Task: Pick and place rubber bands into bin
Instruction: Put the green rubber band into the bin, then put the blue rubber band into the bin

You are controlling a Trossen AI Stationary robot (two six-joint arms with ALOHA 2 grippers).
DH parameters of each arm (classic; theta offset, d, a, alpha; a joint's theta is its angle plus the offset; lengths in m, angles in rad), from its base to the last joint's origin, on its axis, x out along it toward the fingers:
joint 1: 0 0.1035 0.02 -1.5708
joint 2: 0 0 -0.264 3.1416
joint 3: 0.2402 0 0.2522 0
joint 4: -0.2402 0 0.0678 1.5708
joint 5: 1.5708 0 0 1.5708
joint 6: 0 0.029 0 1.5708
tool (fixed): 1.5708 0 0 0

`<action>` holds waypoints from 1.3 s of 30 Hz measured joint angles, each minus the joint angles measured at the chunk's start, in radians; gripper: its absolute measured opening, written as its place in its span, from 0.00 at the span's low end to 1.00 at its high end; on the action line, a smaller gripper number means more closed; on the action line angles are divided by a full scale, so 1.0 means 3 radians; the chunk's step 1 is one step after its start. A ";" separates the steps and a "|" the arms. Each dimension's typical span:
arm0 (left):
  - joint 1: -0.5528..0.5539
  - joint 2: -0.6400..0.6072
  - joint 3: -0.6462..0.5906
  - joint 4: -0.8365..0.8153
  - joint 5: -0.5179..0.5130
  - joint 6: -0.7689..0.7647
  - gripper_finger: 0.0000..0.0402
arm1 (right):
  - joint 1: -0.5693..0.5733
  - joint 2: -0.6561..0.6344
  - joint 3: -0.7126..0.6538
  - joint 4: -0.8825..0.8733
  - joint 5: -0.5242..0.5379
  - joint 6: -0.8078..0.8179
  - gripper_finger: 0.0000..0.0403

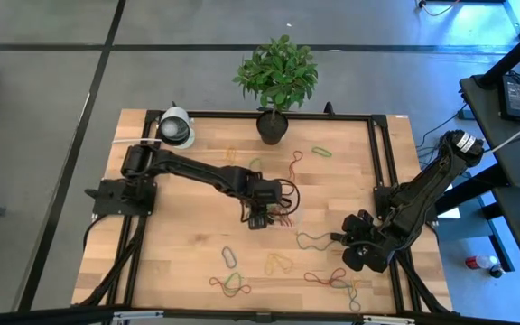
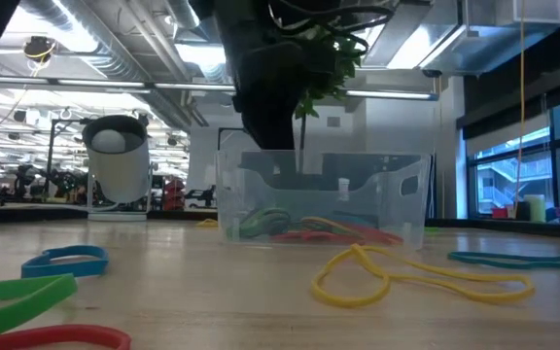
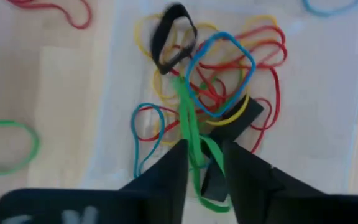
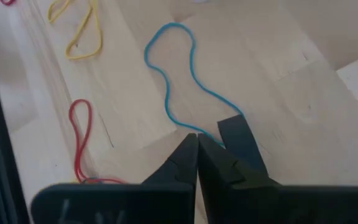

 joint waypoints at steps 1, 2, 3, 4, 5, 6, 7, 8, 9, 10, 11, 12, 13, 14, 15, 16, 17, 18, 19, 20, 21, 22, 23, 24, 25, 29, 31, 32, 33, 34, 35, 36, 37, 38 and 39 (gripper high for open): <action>0.0007 -0.0023 0.0001 0.0003 -0.0002 -0.0014 0.26 | 0.0000 0.0000 0.0000 -0.0013 0.0000 -0.0033 0.04; 0.0012 -0.0053 0.0001 0.0004 -0.0006 -0.0018 0.29 | 0.0000 0.0000 0.0000 -0.0029 0.0000 -0.0051 0.04; 0.0017 -0.0089 0.0001 -0.0019 -0.0012 -0.0021 0.31 | 0.0000 0.0000 0.0000 -0.0046 0.0000 -0.0058 0.04; 0.0019 -0.0138 0.0001 -0.0056 -0.0022 -0.0032 0.33 | 0.0000 0.0000 0.0000 -0.0070 0.0000 -0.0059 0.04; 0.0024 -0.0196 0.0001 -0.0088 -0.0021 -0.0075 0.34 | 0.0000 0.0000 0.0000 -0.0091 -0.0001 -0.0060 0.04; 0.0031 -0.0267 0.0001 -0.0116 -0.0021 -0.0135 0.35 | 0.0000 0.0000 0.0000 -0.0097 -0.0001 -0.0059 0.04; 0.0031 -0.0357 0.0001 -0.0153 -0.0020 -0.0232 0.36 | 0.0000 0.0000 0.0000 -0.0097 -0.0001 -0.0044 0.04; 0.0031 -0.0451 0.0001 -0.0229 -0.0032 -0.0337 0.36 | 0.0000 0.0000 0.0000 -0.0095 -0.0001 -0.0029 0.04; 0.0030 -0.0543 0.0003 -0.0288 -0.0073 -0.0436 0.36 | 0.0000 0.0000 0.0000 -0.0098 -0.0003 -0.0028 0.04; 0.0024 -0.0642 0.0006 -0.0342 -0.0134 -0.0481 0.35 | -0.0004 0.0000 0.0000 -0.0097 -0.0001 -0.0043 0.04; 0.0007 -0.0736 0.0006 -0.0449 -0.0211 -0.0488 0.34 | -0.0018 0.0000 0.0000 -0.0095 0.0001 -0.0111 0.04; -0.0017 -0.0821 0.0006 -0.0555 -0.0297 -0.0481 0.32 | -0.0028 0.0000 0.0000 -0.0089 0.0000 -0.0177 0.04; -0.0043 -0.0917 0.0006 -0.0629 -0.0364 -0.0449 0.30 | -0.0035 0.0000 0.0000 -0.0074 0.0000 -0.0214 0.04; -0.0087 -0.1009 -0.0002 -0.0731 -0.0440 -0.0411 0.27 | -0.0051 0.0001 0.0000 -0.0062 -0.0001 -0.0215 0.04; -0.0122 -0.1102 -0.0028 -0.0809 -0.0487 -0.0380 0.24 | -0.0072 0.0001 0.0000 -0.0050 -0.0002 -0.0209 0.03; -0.0160 -0.1209 -0.0075 -0.0853 -0.0526 -0.0357 0.21 | -0.0090 0.0005 0.0000 -0.0013 -0.0001 -0.0192 0.03; -0.0205 -0.1310 -0.0150 -0.0882 -0.0587 -0.0351 0.16 | -0.0112 0.0011 0.0005 0.0015 -0.0003 -0.0165 0.02; -0.0241 -0.1419 -0.0249 -0.0873 -0.0629 -0.0349 0.11 | -0.0135 0.0013 0.0017 0.0015 -0.0004 -0.0151 0.01; -0.0273 -0.1536 -0.0382 -0.0849 -0.0671 -0.0346 0.06 | -0.0156 0.0023 0.0048 0.0020 -0.0004 -0.0148 0.01; -0.0311 -0.1659 -0.0533 -0.0814 -0.0722 -0.0348 0.03 | -0.0181 0.0039 0.0095 0.0028 -0.0004 -0.0143 0.01; -0.0339 -0.1789 -0.0698 -0.0755 -0.0746 -0.0366 0.02 | -0.0210 0.0053 0.0146 0.0027 -0.0005 -0.0142 0.01; -0.0367 -0.1924 -0.0890 -0.0683 -0.0752 -0.0387 0.01 | -0.0236 0.0072 0.0208 0.0008 -0.0006 -0.0141 0.01; -0.0388 -0.2060 -0.1082 -0.0592 -0.0741 -0.0422 0.01 | -0.0265 0.0107 0.0293 -0.0028 -0.0008 -0.0141 0.01; -0.0402 -0.2195 -0.1276 -0.0525 -0.0720 -0.0465 0.00 | -0.0299 0.0152 0.0397 -0.0087 -0.0009 -0.0142 0.01; -0.0421 -0.2331 -0.1478 -0.0445 -0.0694 -0.0502 0.00 | -0.0331 0.0201 0.0513 -0.0172 -0.0023 -0.0142 0.01; -0.0457 -0.2875 -0.2186 -0.0086 -0.0546 -0.0627 0.00 | -0.0465 0.0523 0.1066 -0.0619 -0.0376 -0.0130 0.00; -0.0460 -0.3125 -0.2480 0.0073 -0.0456 -0.0654 0.00 | -0.0491 0.0720 0.1324 -0.0818 -0.0632 -0.0146 0.00; -0.0460 -0.3249 -0.2605 0.0117 -0.0417 -0.0659 0.00 | -0.0493 0.0831 0.1450 -0.0882 -0.0772 -0.0163 0.00; -0.0460 -0.3362 -0.2706 0.0136 -0.0398 -0.0660 0.00 | -0.0493 0.0931 0.1551 -0.0942 -0.0905 -0.0203 0.01; -0.0460 -0.3459 -0.2800 0.0172 -0.0385 -0.0660 0.00 | -0.0493 0.1026 0.1632 -0.1014 -0.1015 -0.0220 0.01; -0.0460 -0.3552 -0.2883 0.0193 -0.0379 -0.0660 0.00 | -0.0491 0.1123 0.1704 -0.1056 -0.1100 -0.0226 0.02; -0.0460 -0.3652 -0.2960 0.0198 -0.0378 -0.0658 0.00 | -0.0476 0.1215 0.1767 -0.1044 -0.1167 -0.0225 0.02; -0.0460 -0.3739 -0.3026 0.0208 -0.0379 -0.0655 0.00 | -0.0462 0.1299 0.1811 -0.1017 -0.1212 -0.0201 0.03; -0.0460 -0.3803 -0.3083 0.0244 -0.0379 -0.0637 0.00 | -0.0453 0.1383 0.1846 -0.1011 -0.1275 -0.0153 0.05; -0.0459 -0.3862 -0.3130 0.0271 -0.0379 -0.0616 0.00 | -0.0446 0.1466 0.1874 -0.1010 -0.1353 -0.0123 0.06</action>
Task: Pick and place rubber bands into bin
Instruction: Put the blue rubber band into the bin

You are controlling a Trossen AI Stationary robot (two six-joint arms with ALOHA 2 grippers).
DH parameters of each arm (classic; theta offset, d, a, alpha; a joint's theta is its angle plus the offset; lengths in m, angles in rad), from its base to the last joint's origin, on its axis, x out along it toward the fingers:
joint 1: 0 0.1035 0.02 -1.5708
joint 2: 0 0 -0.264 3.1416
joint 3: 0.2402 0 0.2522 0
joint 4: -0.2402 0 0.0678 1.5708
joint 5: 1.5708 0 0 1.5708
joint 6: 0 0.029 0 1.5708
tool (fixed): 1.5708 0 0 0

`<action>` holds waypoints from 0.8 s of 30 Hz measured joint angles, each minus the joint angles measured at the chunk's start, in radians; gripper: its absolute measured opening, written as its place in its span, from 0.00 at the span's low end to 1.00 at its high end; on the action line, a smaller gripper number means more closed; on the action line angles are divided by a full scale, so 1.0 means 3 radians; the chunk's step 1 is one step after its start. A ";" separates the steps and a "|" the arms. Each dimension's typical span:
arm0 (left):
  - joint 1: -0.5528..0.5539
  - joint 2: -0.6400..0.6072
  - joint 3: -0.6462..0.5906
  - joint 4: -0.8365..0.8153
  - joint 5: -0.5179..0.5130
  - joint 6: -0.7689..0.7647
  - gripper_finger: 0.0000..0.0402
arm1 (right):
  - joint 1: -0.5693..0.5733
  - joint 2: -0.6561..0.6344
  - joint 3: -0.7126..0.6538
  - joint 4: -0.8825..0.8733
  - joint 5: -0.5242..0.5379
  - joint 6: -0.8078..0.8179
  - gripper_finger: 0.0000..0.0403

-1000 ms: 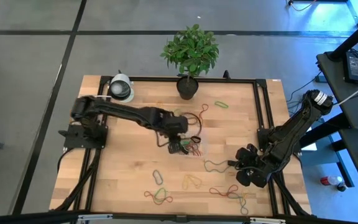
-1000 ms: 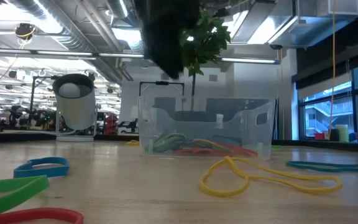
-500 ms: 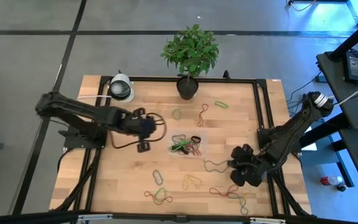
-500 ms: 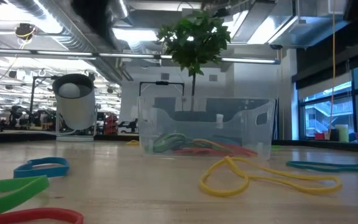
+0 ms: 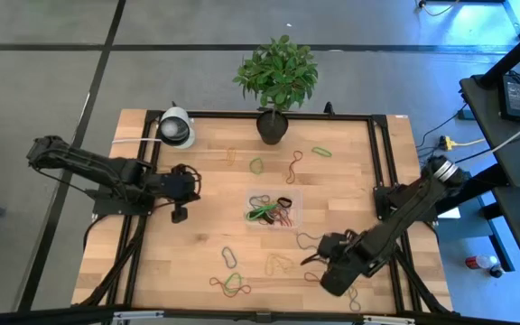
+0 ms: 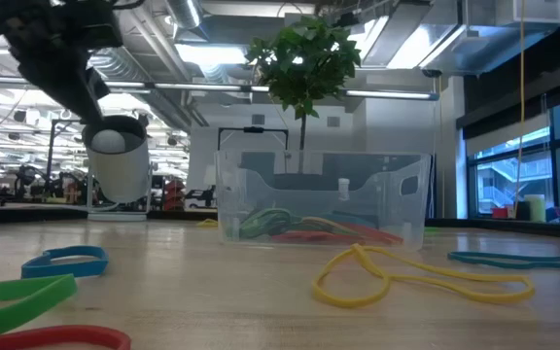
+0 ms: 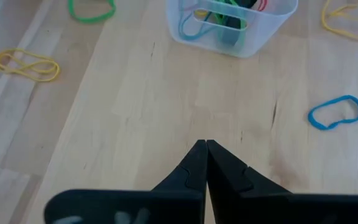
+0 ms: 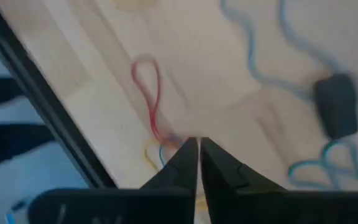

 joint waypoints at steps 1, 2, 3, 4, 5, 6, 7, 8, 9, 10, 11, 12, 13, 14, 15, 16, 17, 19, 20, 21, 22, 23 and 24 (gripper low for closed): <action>0.0000 -0.0068 -0.0054 0.0007 0.0001 0.0038 0.00 | 0.0001 0.0087 0.0034 0.0011 -0.0106 0.0046 0.08; 0.0000 -0.0120 -0.0097 0.0006 0.0000 0.0088 0.01 | 0.0001 0.0167 0.0070 0.0034 -0.0194 0.0123 0.09; 0.0000 -0.0153 -0.0129 0.0042 -0.0001 0.0137 0.01 | 0.0003 0.0230 0.0093 0.0047 -0.0264 0.0209 0.11; 0.0000 -0.0178 -0.0155 0.0053 0.0000 0.0187 0.01 | 0.0004 0.0285 0.0118 0.0041 -0.0314 0.0303 0.12; 0.0000 -0.0207 -0.0187 0.0047 0.0003 0.0233 0.00 | 0.0004 0.0340 0.0142 0.0064 -0.0346 0.0380 0.14; 0.0000 -0.0229 -0.0202 0.0018 0.0014 0.0247 0.00 | 0.0004 0.0396 0.0158 0.0124 -0.0347 0.0452 0.16; 0.0000 -0.0236 -0.0204 0.0032 0.0022 0.0249 0.00 | 0.0016 0.0436 0.0161 0.0167 -0.0346 0.0521 0.18; 0.0000 -0.0236 -0.0203 0.0057 0.0024 0.0253 0.00 | 0.0019 0.0467 0.0161 0.0185 -0.0347 0.0534 0.20; 0.0000 -0.0235 -0.0203 0.0045 0.0028 0.0272 0.00 | 0.0019 0.0495 0.0161 0.0210 -0.0349 0.0551 0.21; 0.0000 -0.0236 -0.0203 0.0037 0.0045 0.0300 0.00 | 0.0022 0.0525 0.0162 0.0267 -0.0363 0.0600 0.23; 0.0000 -0.0243 -0.0203 0.0044 0.0084 0.0327 0.01 | 0.0027 0.0558 0.0164 0.0284 -0.0389 0.0669 0.25; 0.0000 -0.0245 -0.0203 0.0048 0.0106 0.0342 0.01 | 0.0034 0.0592 0.0163 0.0265 -0.0424 0.0738 0.27; -0.0001 -0.0236 -0.0203 0.0054 0.0114 0.0345 0.01 | 0.0042 0.0617 0.0161 0.0240 -0.0459 0.0812 0.29; -0.0001 -0.0235 -0.0203 0.0057 0.0115 0.0343 0.00 | 0.0054 0.0639 0.0160 0.0241 -0.0494 0.0901 0.31; 0.0000 -0.0238 -0.0203 0.0051 0.0123 0.0339 0.00 | 0.0071 0.0659 0.0161 0.0252 -0.0531 0.0967 0.33; -0.0001 -0.0242 -0.0203 0.0066 0.0142 0.0338 0.00 | 0.0098 0.0673 0.0161 0.0243 -0.0568 0.1009 0.34; 0.0000 -0.0241 -0.0203 0.0085 0.0178 0.0349 0.00 | 0.0127 0.0680 0.0161 0.0221 -0.0600 0.1060 0.36; 0.0000 -0.0239 -0.0203 0.0073 0.0196 0.0388 0.00 | 0.0201 0.0683 0.0161 0.0216 -0.0603 0.1162 0.39; 0.0000 -0.0246 -0.0203 0.0083 0.0195 0.0395 0.01 | 0.0240 0.0683 0.0161 0.0201 -0.0605 0.1207 0.39; 0.0000 -0.0247 -0.0203 0.0102 0.0194 0.0395 0.01 | 0.0285 0.0685 0.0161 0.0176 -0.0622 0.1238 0.40; 0.0000 -0.0245 -0.0203 0.0103 0.0195 0.0395 0.01 | 0.0327 0.0686 0.0161 0.0164 -0.0628 0.1304 0.40; 0.0000 -0.0244 -0.0203 0.0096 0.0200 0.0395 0.00 | 0.0371 0.0686 0.0161 0.0167 -0.0628 0.1328 0.40; 0.0000 -0.0245 -0.0203 0.0107 0.0209 0.0395 0.00 | 0.0416 0.0686 0.0161 0.0174 -0.0629 0.1374 0.40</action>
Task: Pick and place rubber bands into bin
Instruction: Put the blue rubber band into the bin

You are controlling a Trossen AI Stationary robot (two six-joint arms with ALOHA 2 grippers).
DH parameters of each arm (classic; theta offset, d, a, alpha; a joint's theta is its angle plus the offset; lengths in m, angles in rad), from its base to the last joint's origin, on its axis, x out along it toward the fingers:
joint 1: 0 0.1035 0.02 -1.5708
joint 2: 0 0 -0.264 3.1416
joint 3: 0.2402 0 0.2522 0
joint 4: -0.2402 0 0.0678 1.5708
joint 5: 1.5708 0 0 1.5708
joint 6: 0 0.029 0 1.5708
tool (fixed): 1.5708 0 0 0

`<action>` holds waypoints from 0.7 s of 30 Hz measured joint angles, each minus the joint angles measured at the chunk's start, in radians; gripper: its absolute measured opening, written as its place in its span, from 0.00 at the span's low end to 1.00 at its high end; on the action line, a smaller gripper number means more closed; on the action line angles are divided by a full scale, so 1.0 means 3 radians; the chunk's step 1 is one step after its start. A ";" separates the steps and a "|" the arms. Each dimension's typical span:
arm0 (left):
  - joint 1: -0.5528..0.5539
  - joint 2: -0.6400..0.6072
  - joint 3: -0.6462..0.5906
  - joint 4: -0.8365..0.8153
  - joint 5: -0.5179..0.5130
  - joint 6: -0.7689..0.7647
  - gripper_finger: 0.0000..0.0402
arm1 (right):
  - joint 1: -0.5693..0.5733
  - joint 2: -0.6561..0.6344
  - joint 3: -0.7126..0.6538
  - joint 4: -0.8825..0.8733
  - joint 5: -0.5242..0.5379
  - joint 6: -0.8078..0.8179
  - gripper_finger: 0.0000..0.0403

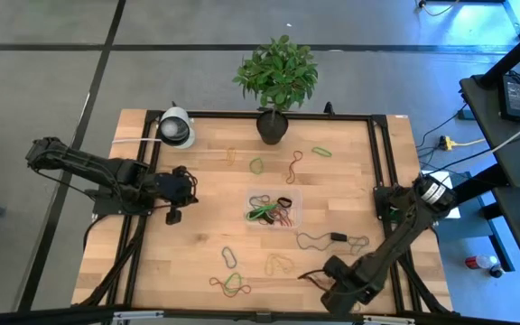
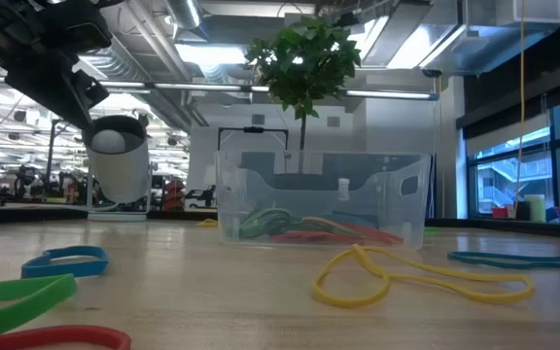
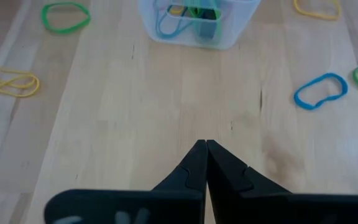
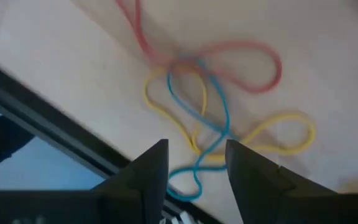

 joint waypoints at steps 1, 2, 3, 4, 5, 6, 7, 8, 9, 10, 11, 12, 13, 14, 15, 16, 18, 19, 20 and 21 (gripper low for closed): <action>0.0000 0.0000 0.0000 0.0014 0.0004 0.0002 0.00 | 0.0041 0.0000 0.0000 0.0000 -0.0001 0.0031 0.40; 0.0000 0.0001 0.0000 0.0013 0.0004 0.0009 0.00 | 0.0083 0.0000 0.0000 -0.0004 -0.0003 0.0092 0.40; 0.0000 0.0001 0.0000 0.0011 0.0004 0.0028 0.00 | 0.0117 0.0000 0.0000 -0.0011 -0.0004 0.0136 0.40; 0.0000 0.0000 0.0000 0.0011 0.0003 0.0041 0.01 | 0.0147 0.0000 -0.0007 -0.0014 -0.0007 0.0187 0.40; 0.0000 0.0000 0.0000 0.0011 0.0004 0.0048 0.01 | 0.0170 0.0000 -0.0026 -0.0011 -0.0013 0.0218 0.40; 0.0000 0.0000 0.0000 0.0012 0.0003 0.0047 0.01 | 0.0187 0.0000 -0.0051 -0.0009 -0.0014 0.0276 0.40; 0.0000 0.0000 0.0000 0.0017 0.0003 0.0028 0.01 | 0.0198 0.0000 -0.0078 -0.0001 -0.0013 0.0320 0.40; 0.0000 0.0000 0.0000 0.0026 0.0003 0.0017 0.00 | 0.0206 0.0000 -0.0106 0.0027 -0.0017 0.0360 0.40; 0.0000 0.0000 0.0000 0.0038 0.0003 0.0015 0.00 | 0.0209 0.0000 -0.0139 0.0075 -0.0036 0.0371 0.40; 0.0000 0.0000 0.0000 0.0051 0.0004 0.0022 0.00 | 0.0209 0.0000 -0.0180 0.0153 -0.0047 0.0380 0.40; 0.0000 0.0000 0.0000 0.0063 0.0004 0.0029 0.00 | 0.0210 0.0000 -0.0227 0.0251 -0.0050 0.0399 0.40; 0.0000 0.0000 0.0000 0.0077 0.0004 0.0028 0.00 | 0.0209 0.0000 -0.0268 0.0338 -0.0053 0.0426 0.40; 0.0000 0.0000 0.0000 0.0090 0.0004 0.0022 0.01 | 0.0209 0.0000 -0.0303 0.0410 -0.0059 0.0450 0.40; 0.0000 0.0000 0.0000 0.0091 0.0004 0.0001 0.01 | 0.0209 0.0000 -0.0344 0.0486 -0.0064 0.0468 0.40; 0.0000 0.0000 0.0000 0.0089 0.0003 -0.0023 0.01 | 0.0209 0.0000 -0.0385 0.0547 -0.0092 0.0487 0.40; 0.0000 0.0000 0.0000 0.0088 0.0004 -0.0031 0.01 | 0.0207 0.0000 -0.0432 0.0583 -0.0149 0.0517 0.40; 0.0000 0.0000 0.0000 0.0088 0.0019 -0.0070 0.00 | 0.0207 0.0000 -0.0509 0.0575 -0.0234 0.0549 0.38; 0.0000 0.0000 0.0000 0.0088 0.0031 -0.0079 0.00 | 0.0207 0.0000 -0.0538 0.0584 -0.0237 0.0553 0.37; 0.0000 0.0000 0.0000 0.0088 0.0040 -0.0083 0.00 | 0.0207 -0.0003 -0.0561 0.0602 -0.0232 0.0554 0.36; 0.0000 0.0000 0.0000 0.0088 0.0053 -0.0090 0.00 | 0.0207 -0.0009 -0.0583 0.0607 -0.0232 0.0554 0.33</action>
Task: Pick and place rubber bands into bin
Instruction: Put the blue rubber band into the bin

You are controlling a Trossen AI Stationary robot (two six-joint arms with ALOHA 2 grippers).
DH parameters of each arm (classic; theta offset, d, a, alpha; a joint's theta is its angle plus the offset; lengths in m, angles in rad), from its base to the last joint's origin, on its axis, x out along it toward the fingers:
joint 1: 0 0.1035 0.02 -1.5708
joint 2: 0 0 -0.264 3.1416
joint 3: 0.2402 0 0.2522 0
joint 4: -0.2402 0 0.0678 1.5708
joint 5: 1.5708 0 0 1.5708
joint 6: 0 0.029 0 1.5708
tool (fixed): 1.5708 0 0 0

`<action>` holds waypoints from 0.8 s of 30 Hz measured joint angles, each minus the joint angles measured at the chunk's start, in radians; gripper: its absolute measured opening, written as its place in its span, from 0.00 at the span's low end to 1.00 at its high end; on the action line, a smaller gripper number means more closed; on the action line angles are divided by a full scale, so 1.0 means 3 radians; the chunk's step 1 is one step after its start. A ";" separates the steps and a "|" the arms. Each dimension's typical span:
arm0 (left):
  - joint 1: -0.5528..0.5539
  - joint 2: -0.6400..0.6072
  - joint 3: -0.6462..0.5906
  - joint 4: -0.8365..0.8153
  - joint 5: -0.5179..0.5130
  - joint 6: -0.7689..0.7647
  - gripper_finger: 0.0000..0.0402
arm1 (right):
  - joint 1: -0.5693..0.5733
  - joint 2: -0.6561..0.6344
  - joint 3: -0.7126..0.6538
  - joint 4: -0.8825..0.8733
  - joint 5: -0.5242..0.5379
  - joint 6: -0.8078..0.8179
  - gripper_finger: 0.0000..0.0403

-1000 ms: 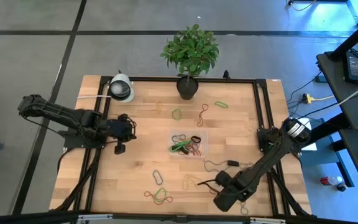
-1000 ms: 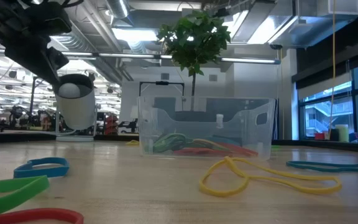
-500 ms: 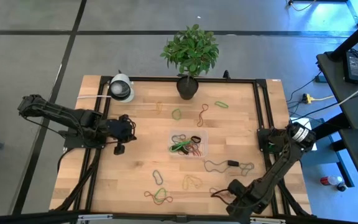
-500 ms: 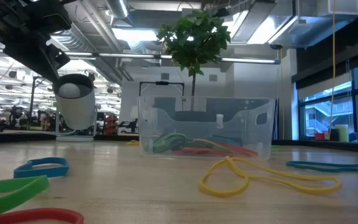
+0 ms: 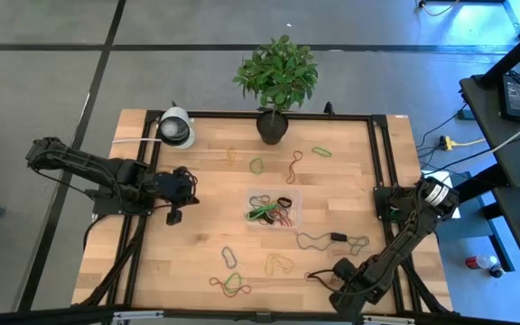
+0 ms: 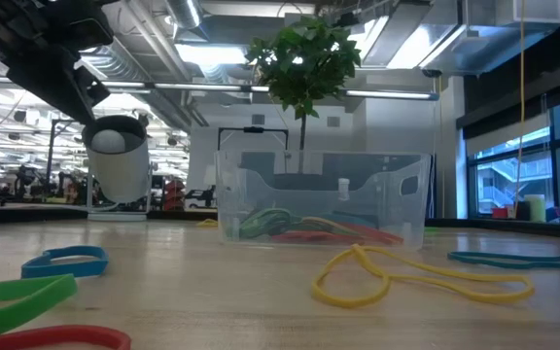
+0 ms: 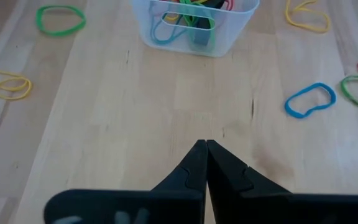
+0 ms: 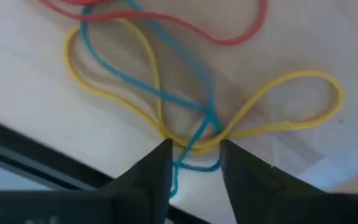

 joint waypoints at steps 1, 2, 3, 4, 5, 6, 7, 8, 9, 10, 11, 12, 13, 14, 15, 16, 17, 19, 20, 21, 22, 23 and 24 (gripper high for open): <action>-0.0001 0.0000 0.0000 -0.0001 0.0007 -0.0021 0.01 | 0.0000 -0.0001 -0.0014 -0.0004 -0.0006 0.0000 0.31; 0.0000 0.0000 0.0000 0.0000 0.0011 -0.0048 0.01 | -0.0001 -0.0001 -0.0022 0.0001 -0.0013 -0.0003 0.28; 0.0000 0.0000 0.0000 0.0000 0.0011 -0.0067 0.01 | -0.0001 -0.0005 -0.0037 0.0013 -0.0015 -0.0004 0.24; 0.0000 0.0000 0.0000 -0.0001 0.0011 -0.0077 0.01 | 0.0000 -0.0007 -0.0041 0.0019 -0.0015 -0.0004 0.21; 0.0000 0.0000 0.0000 0.0000 0.0011 -0.0076 0.00 | 0.0000 -0.0007 -0.0040 0.0027 -0.0013 -0.0004 0.16; 0.0000 0.0000 0.0000 0.0000 0.0011 -0.0064 0.00 | 0.0000 -0.0004 -0.0030 0.0037 -0.0002 -0.0005 0.12; 0.0000 0.0000 0.0000 0.0003 0.0011 -0.0060 0.00 | 0.0000 0.0000 -0.0011 0.0020 -0.0001 -0.0005 0.07; 0.0000 0.0000 0.0000 0.0003 0.0011 -0.0060 0.00 | 0.0000 0.0001 0.0014 -0.0002 0.0009 -0.0008 0.04; 0.0000 0.0000 0.0000 0.0006 0.0011 -0.0060 0.00 | 0.0000 0.0004 0.0047 -0.0003 0.0031 -0.0011 0.02; 0.0000 0.0000 0.0000 0.0015 0.0011 -0.0060 0.01 | 0.0000 0.0007 0.0083 0.0023 0.0054 -0.0012 0.02; 0.0000 0.0000 0.0000 0.0026 0.0011 -0.0060 0.01 | 0.0000 0.0007 0.0128 0.0021 0.0060 -0.0012 0.03; 0.0000 0.0000 0.0000 0.0037 0.0011 -0.0060 0.01 | 0.0000 -0.0001 0.0174 -0.0008 0.0059 -0.0009 0.03; 0.0000 0.0000 0.0000 0.0055 0.0011 -0.0059 0.00 | 0.0000 -0.0007 0.0233 -0.0051 0.0060 0.0001 0.02; 0.0000 0.0000 0.0000 0.0081 0.0011 -0.0059 0.00 | -0.0001 -0.0007 0.0303 -0.0102 0.0061 0.0014 0.01; 0.0000 0.0000 0.0000 0.0112 0.0010 -0.0059 0.00 | -0.0001 -0.0007 0.0381 -0.0166 0.0082 0.0040 0.01; 0.0000 0.0000 0.0000 0.0137 0.0011 -0.0059 0.00 | 0.0000 -0.0007 0.0457 -0.0246 0.0127 0.0071 0.01; 0.0000 0.0001 0.0000 0.0172 0.0011 -0.0059 0.00 | 0.0000 -0.0007 0.0543 -0.0328 0.0192 0.0087 0.01; 0.0000 0.0000 0.0001 0.0250 0.0011 -0.0059 0.01 | 0.0000 -0.0007 0.0714 -0.0496 0.0319 0.0128 0.01; 0.0000 0.0000 0.0001 0.0273 0.0011 -0.0059 0.01 | 0.0000 -0.0007 0.0814 -0.0622 0.0373 0.0146 0.01; 0.0000 0.0000 0.0001 0.0285 0.0011 -0.0058 0.01 | 0.0000 -0.0008 0.0916 -0.0751 0.0435 0.0149 0.01; 0.0000 0.0000 0.0001 0.0296 0.0011 -0.0055 0.00 | 0.0000 -0.0011 0.1014 -0.0852 0.0494 0.0150 0.01; 0.0000 0.0000 0.0001 0.0303 0.0011 -0.0055 0.00 | 0.0000 -0.0011 0.1120 -0.0976 0.0563 0.0155 0.01; 0.0000 0.0000 0.0001 0.0310 0.0010 -0.0054 0.00 | 0.0000 -0.0011 0.1225 -0.1138 0.0648 0.0160 0.01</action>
